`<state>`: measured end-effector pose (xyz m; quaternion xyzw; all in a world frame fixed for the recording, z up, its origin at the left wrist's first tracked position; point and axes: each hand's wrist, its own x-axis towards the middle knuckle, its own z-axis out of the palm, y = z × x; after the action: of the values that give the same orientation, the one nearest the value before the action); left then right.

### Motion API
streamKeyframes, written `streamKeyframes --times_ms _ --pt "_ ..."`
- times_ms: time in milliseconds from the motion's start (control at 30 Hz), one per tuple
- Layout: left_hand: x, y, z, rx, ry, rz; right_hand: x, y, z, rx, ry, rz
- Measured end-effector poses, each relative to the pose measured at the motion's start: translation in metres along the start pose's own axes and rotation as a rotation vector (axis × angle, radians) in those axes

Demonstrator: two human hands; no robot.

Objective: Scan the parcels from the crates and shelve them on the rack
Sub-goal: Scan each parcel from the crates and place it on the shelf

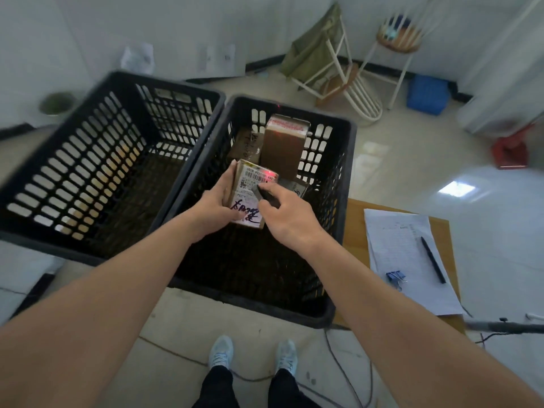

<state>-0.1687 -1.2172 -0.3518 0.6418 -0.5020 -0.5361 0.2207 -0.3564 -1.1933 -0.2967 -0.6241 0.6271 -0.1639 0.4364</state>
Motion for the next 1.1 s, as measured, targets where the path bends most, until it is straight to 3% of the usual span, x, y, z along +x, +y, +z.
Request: streamKeyframes --times_ms 133,433,1100 --pt "-0.021 0.027 -0.010 0.209 0.116 0.143 -0.018 -0.020 -0.020 -0.144 -0.019 -0.113" --pt "-0.047 0.060 -0.043 0.364 0.263 0.361 -0.054 -0.063 -0.047 -0.269 0.000 -0.218" --pt "-0.054 0.088 -0.095 0.424 0.246 0.499 -0.089 -0.118 -0.055 -0.260 -0.039 -0.132"
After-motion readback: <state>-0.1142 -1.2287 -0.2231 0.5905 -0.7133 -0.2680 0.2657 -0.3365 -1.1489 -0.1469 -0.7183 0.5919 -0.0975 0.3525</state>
